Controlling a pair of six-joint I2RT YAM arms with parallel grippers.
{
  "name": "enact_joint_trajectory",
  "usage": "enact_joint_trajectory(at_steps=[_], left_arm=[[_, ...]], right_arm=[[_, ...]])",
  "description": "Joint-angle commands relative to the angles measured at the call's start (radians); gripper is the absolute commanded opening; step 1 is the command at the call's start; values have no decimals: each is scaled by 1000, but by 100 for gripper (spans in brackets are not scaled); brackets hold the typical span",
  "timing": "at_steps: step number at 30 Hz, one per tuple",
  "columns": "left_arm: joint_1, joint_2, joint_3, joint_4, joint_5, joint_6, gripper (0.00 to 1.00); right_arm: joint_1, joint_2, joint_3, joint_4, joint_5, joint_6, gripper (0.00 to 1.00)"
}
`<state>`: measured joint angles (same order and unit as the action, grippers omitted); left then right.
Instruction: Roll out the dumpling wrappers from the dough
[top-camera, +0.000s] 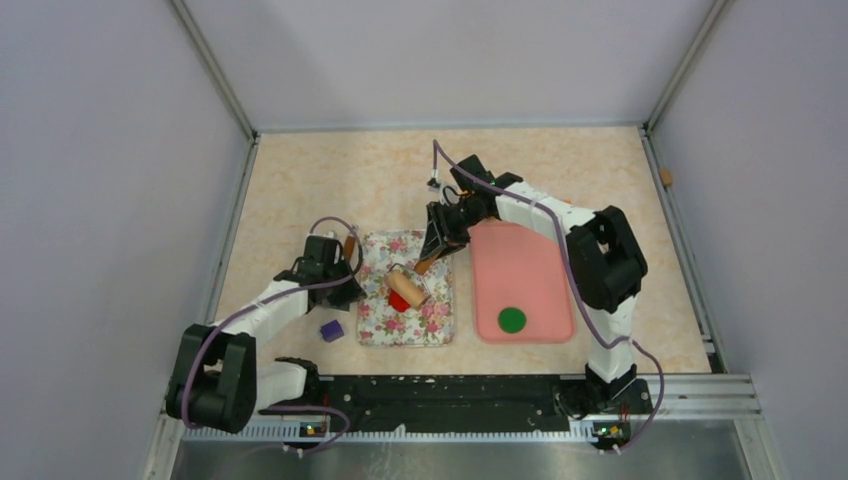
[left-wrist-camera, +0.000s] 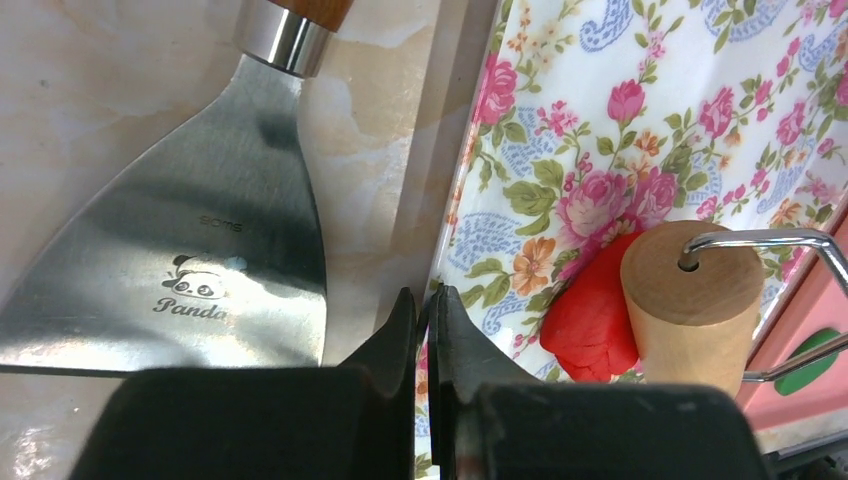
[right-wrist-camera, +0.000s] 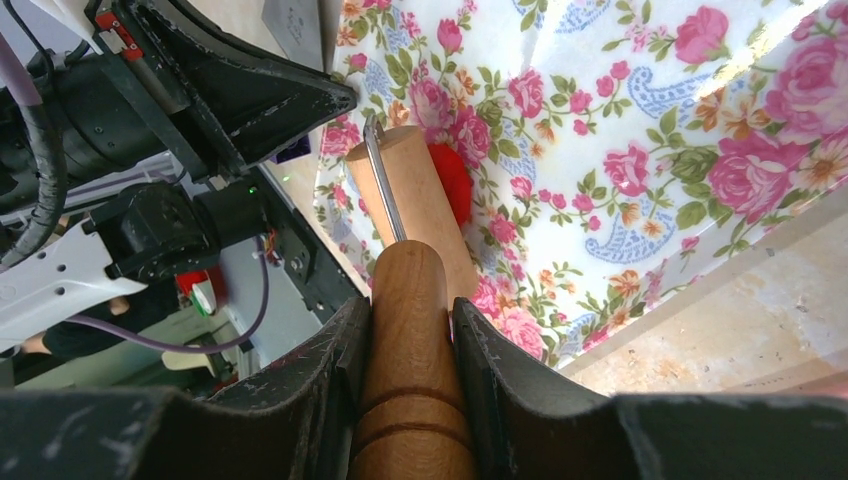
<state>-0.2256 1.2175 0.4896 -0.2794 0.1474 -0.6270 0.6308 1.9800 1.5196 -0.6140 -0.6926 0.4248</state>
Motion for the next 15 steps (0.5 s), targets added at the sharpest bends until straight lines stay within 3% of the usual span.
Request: enact_joint_trajectory(at_steps=[1,9,15], left_arm=[[-6,73,-65,82,29,-86,0],[-5,103,-31,64,23,-77,0],[-4,130,5,45,7,-69,0]], right_arm=[[41,80,-10,-80,145,-27,0],[-32,66,86,-196,443,-144,0],[-60,80,70,-203,541,-199,0]])
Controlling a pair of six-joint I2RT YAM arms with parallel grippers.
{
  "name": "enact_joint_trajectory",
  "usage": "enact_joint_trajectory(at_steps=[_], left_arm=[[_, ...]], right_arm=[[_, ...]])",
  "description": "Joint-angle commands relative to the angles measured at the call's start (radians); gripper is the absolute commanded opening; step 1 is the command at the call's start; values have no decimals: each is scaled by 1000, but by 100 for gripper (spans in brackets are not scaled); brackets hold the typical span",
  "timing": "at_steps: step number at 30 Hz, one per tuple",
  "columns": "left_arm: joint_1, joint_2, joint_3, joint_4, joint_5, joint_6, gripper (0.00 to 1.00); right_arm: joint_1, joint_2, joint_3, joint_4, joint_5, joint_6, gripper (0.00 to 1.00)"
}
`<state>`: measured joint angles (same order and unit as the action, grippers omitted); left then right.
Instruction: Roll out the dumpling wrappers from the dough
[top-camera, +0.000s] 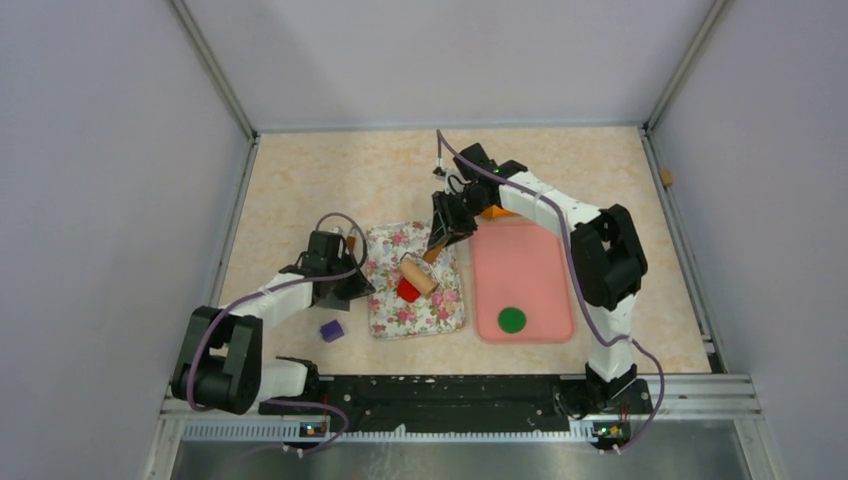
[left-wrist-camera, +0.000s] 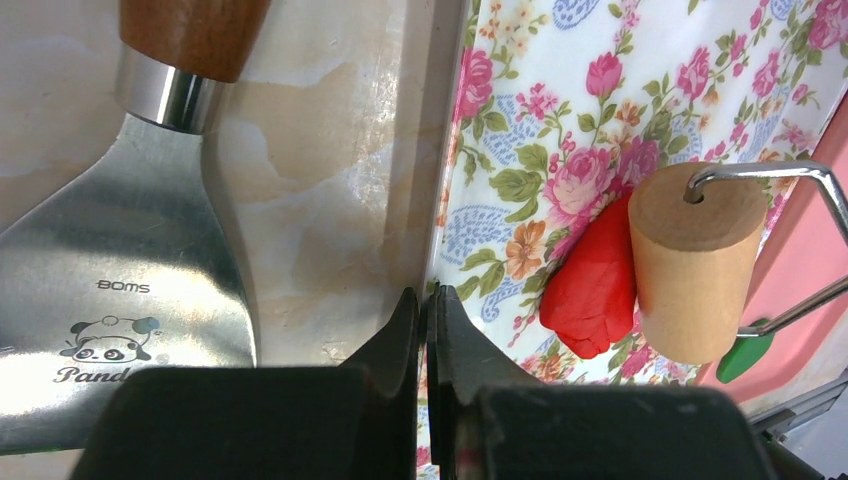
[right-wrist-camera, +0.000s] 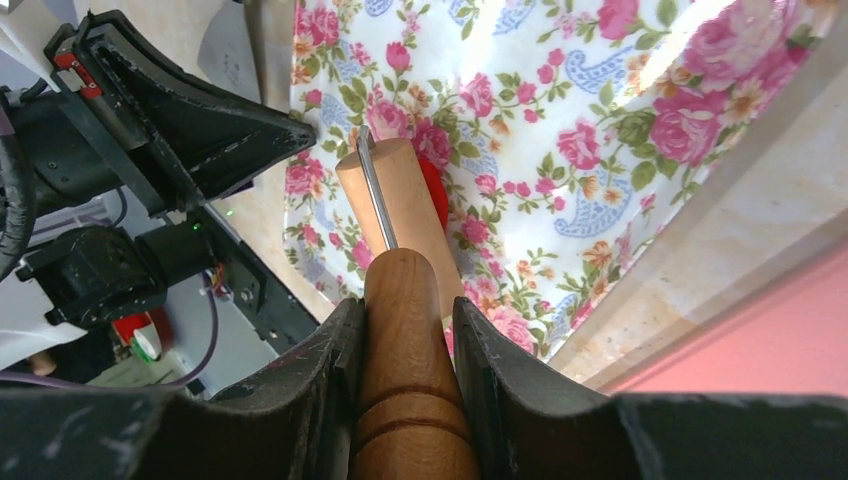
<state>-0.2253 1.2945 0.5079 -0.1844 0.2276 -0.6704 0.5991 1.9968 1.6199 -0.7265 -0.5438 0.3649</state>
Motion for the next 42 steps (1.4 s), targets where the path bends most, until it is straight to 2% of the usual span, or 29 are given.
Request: enact_joint_trajectory(at_steps=[1,10,14,16,20,24,29,42], left_arm=[[-4,54,-14,-50,-73,-25,0],[-2,32,-35,-22,-63,-13,0],[-2,-9,-21,14,-7,30,0],[-3,-39,-9,17,23,57,2],[-2,-72,-22,38,25,59,0],[-2,-50,-24,66,30,57,0],[-2,0,-2,90,55,68,0],[4,26,22,86,37,74,0]], right_arm=[[-30,68,-25,-87,404,-147,0],[-68,108,60,-74,445,-202,0],[-90,40,67,-43,237,-199,0],[-98,-29,64,-29,93,-206,0],[-101,-126,32,-12,-203,-211,0],[-83,-144,-33,44,-322,-147,0],[-49,-101,-42,95,-351,-103,0],[-11,-5,-45,13,-23,-109,0]])
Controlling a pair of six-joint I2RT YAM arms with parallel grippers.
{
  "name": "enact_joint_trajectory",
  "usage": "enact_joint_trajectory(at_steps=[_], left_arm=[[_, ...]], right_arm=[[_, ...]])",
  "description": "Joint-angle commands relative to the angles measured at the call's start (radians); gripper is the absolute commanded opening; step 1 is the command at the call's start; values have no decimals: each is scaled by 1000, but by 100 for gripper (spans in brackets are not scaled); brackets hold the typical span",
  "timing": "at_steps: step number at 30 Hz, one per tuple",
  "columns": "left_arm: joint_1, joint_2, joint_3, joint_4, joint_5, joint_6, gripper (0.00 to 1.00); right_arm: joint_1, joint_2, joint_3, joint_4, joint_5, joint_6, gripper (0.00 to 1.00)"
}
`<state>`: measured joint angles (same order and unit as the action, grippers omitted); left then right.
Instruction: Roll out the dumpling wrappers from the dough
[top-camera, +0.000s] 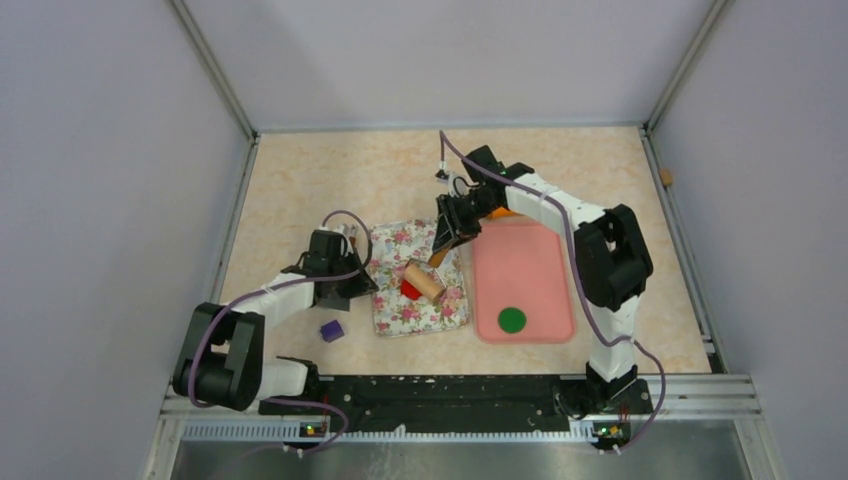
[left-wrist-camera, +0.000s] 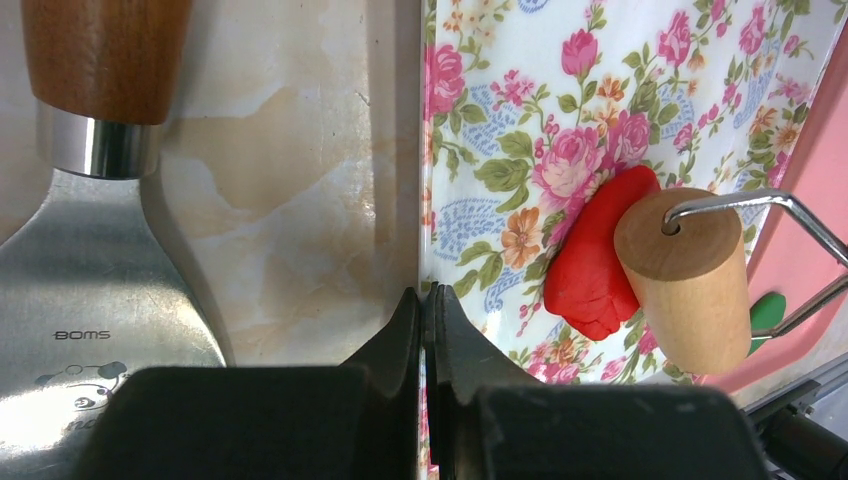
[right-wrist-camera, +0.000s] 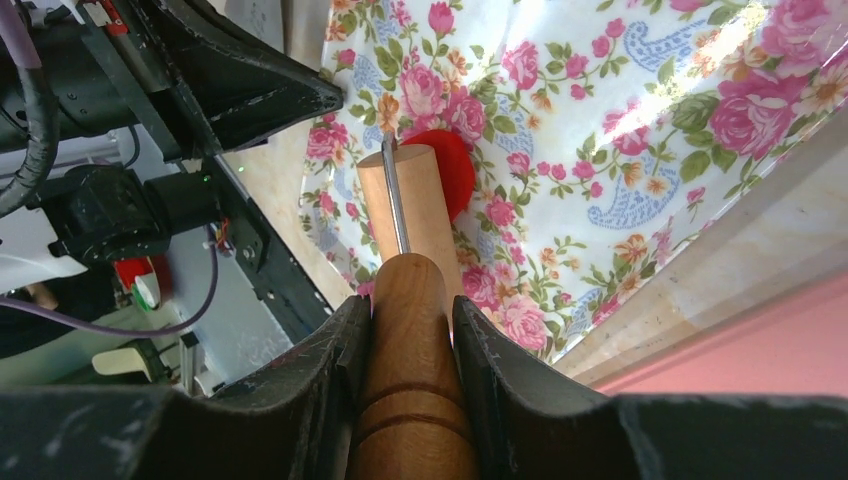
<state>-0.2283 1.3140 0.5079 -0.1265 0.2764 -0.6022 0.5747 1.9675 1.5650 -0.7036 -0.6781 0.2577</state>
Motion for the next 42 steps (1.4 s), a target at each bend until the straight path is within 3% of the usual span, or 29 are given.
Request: enact_joint_trajectory(at_steps=[1,23,25,35,42], left_arm=[[7,6,21,30,-11,0,0],[18,22,17,49,2,-51,0],[20,21,17,49,3,-48,0],[23,12,12,48,7,-20,0],[23,27,27,32,7,-1,0]], right_arm=[[21,37,4,-13,128,-6,0],[97,161,-124,39,220,-7,0],[101,160,-116,49,187,-9,0],[74,-9,69,38,-283,-53,0],[-6,-69,14,28,-194,-47,0]])
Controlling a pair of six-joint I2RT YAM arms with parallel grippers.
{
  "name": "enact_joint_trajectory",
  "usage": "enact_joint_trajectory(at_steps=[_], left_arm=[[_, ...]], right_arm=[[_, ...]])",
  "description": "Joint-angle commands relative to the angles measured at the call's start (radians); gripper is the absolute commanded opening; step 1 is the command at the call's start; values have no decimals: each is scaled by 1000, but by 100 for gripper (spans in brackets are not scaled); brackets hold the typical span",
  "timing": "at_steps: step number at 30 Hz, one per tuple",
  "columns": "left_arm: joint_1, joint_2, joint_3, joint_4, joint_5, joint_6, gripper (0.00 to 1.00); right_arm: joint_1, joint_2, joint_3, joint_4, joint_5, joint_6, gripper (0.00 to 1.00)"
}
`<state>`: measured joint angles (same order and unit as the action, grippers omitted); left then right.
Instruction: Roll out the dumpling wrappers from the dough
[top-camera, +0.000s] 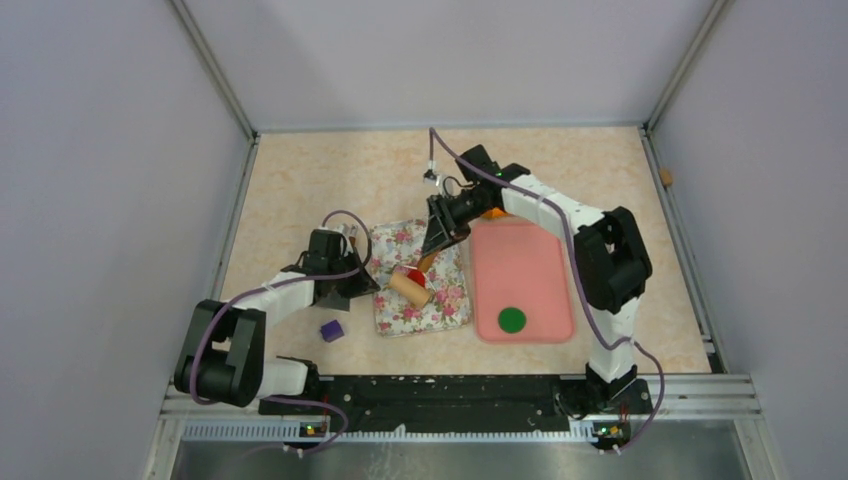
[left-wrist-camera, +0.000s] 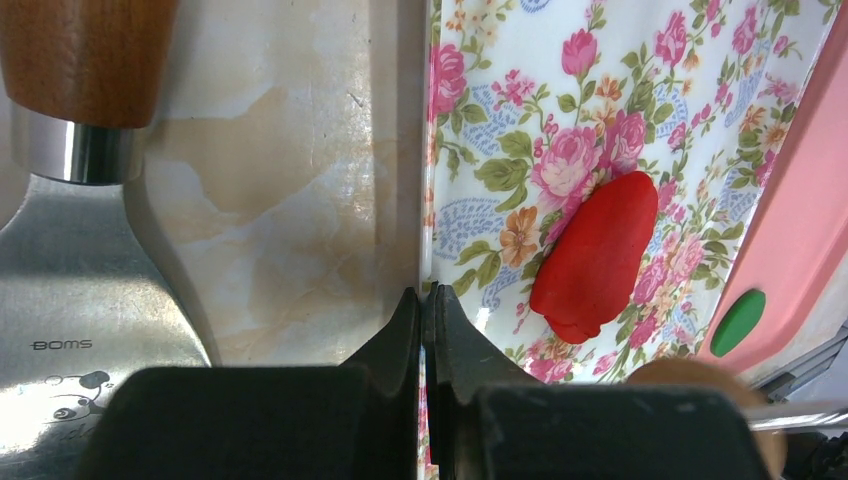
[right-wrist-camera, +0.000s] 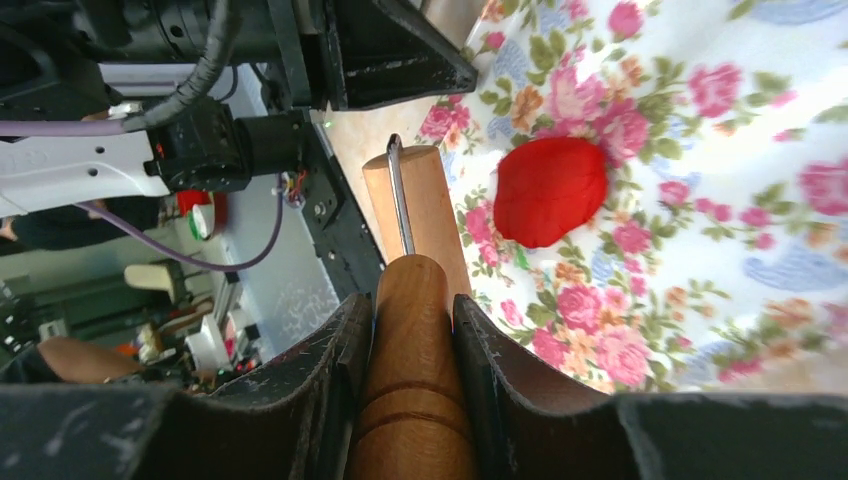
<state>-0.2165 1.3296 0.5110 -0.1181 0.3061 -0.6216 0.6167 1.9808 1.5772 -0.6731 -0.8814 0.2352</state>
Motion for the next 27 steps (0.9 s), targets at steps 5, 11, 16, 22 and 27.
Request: enact_joint_trajectory(at_steps=[5,11,16,22,27], left_arm=[[11,18,34,20,-22,22,0],[11,21,46,11,-24,11,0],[12,29,59,-3,-17,-12,0],[13,31,63,-5,-17,-26,0],[16,19,60,-4,-21,-28,0]], right_arm=[[-66,-20,45,-6,78,-31,0],[-56,73,18,-20,165,-25,0],[-22,123,-31,-36,249,-20,0],[3,165,-46,-38,366,-14,0],[4,186,-41,-33,399,-42,0]])
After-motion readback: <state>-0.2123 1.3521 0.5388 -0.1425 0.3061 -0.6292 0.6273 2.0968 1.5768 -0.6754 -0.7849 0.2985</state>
